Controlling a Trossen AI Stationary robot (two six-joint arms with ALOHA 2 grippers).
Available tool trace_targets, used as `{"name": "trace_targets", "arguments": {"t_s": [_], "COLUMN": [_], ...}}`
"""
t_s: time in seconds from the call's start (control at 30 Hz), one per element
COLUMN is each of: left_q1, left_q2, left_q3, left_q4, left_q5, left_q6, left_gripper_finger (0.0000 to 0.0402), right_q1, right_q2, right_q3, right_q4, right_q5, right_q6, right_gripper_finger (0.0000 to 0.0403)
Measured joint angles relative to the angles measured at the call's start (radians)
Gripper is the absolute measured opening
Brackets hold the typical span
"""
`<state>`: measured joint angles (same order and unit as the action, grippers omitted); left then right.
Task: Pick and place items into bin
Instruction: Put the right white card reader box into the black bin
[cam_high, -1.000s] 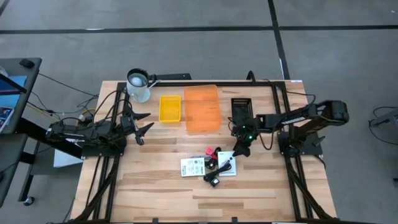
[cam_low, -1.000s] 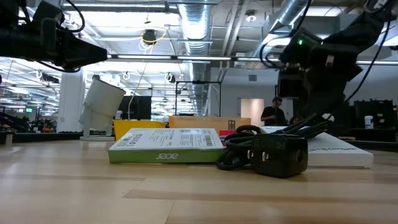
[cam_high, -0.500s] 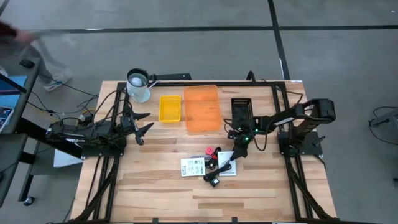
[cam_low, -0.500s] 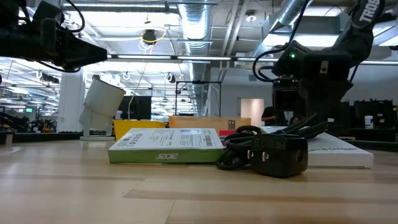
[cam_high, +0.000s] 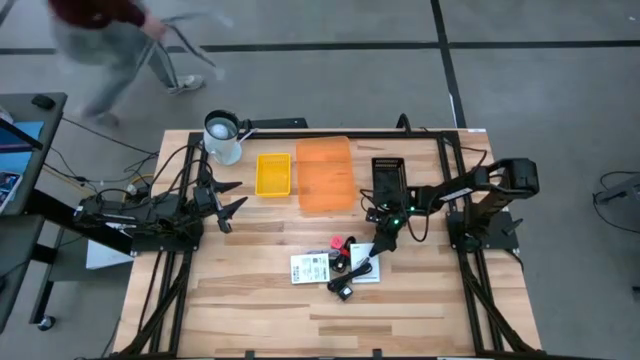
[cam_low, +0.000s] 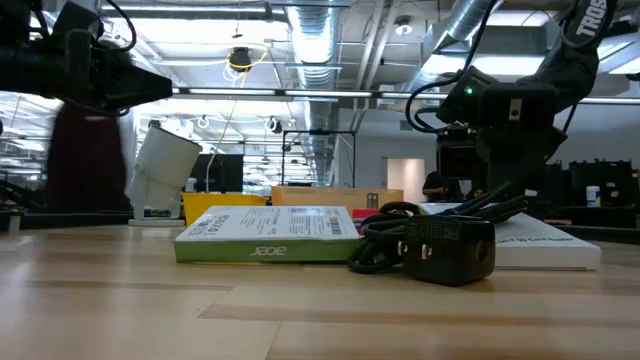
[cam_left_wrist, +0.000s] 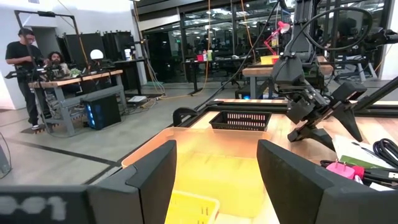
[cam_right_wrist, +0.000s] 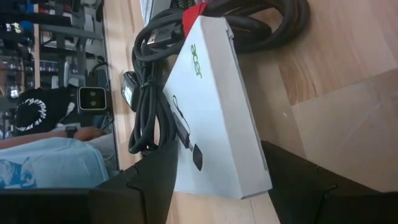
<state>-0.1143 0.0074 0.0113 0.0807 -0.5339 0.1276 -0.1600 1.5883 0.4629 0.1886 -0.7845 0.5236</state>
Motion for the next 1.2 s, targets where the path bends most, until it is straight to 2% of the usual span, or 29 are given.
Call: {"name": "trace_targets", "arguments": {"t_s": [0.33, 0.47, 1.2], "left_q1": [0.000, 0.000, 0.000], "left_q2": [0.000, 0.000, 0.000], "left_q3": [0.000, 0.000, 0.000], "left_q4": [0.000, 0.000, 0.000], "left_q5": [-0.001, -0.001, 0.000], "left_q6": [0.000, 0.000, 0.000], "left_gripper_finger": [0.0214, 0.0214, 0.0214], "right_q1": [0.000, 0.000, 0.000], "right_q2": [0.000, 0.001, 0.001], "right_q3": [0.000, 0.000, 0.006], "right_q4": [0.000, 0.000, -0.004], "right_q5": [-0.004, -0.012, -0.016], "right_q6": [0.001, 0.003, 0.028], "right_gripper_finger": [0.0124, 0.0103, 0.0101]}}
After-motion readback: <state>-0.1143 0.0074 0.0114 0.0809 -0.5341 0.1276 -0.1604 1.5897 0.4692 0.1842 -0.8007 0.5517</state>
